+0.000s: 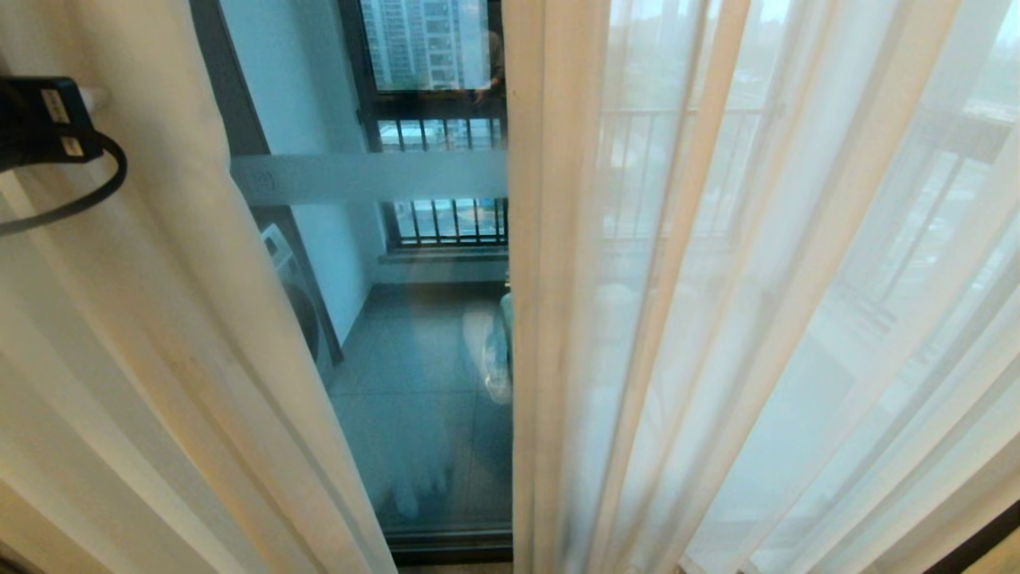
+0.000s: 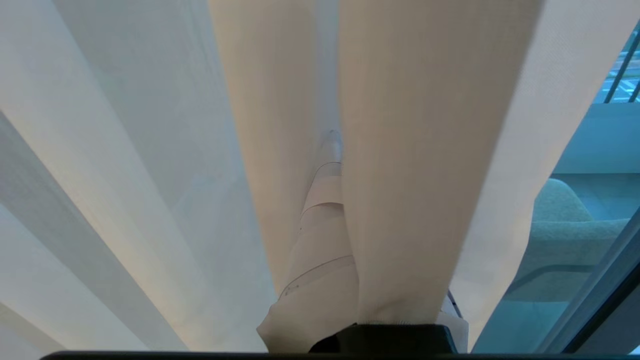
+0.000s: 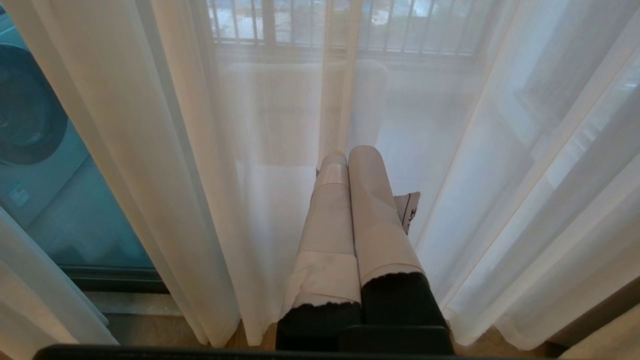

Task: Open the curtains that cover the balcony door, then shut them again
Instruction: Pull the inner curtains open on both sides

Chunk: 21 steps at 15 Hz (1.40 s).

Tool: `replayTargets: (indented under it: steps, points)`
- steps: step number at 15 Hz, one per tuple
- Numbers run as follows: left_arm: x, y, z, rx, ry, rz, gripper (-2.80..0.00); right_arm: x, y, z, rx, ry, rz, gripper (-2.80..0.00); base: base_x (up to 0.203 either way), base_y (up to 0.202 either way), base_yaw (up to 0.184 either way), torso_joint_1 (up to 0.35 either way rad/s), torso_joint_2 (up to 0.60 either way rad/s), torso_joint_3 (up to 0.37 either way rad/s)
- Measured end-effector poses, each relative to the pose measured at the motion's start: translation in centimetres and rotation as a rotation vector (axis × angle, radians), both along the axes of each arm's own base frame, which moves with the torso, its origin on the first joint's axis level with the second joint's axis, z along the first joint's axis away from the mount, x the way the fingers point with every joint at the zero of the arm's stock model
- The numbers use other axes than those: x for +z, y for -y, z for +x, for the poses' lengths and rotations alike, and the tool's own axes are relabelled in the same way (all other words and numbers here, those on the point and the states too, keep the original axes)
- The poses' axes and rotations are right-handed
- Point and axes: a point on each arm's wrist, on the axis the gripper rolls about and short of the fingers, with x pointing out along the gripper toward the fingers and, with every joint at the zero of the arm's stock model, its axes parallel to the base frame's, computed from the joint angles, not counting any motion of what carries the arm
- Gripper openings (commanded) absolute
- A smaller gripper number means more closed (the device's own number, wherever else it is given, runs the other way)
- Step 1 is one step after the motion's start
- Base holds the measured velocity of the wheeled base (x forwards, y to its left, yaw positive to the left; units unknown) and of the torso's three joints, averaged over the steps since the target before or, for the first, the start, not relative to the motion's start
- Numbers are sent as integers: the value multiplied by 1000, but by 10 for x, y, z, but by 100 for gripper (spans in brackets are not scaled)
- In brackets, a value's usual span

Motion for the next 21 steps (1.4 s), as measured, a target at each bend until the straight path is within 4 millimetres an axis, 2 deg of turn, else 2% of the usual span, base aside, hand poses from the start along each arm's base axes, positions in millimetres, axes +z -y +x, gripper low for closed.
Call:
replayTargets:
  steps: [11, 21]
  points:
    - [-4, -8, -2, 34, -7, -24, -280, 0, 0, 0, 0, 0, 0, -280, 0, 6, -1, 1, 0, 0]
    - [-5, -11, -3, 48, -11, -21, -280, 0, 0, 0, 0, 0, 0, -280, 0, 181, 1, 1, 1, 3]
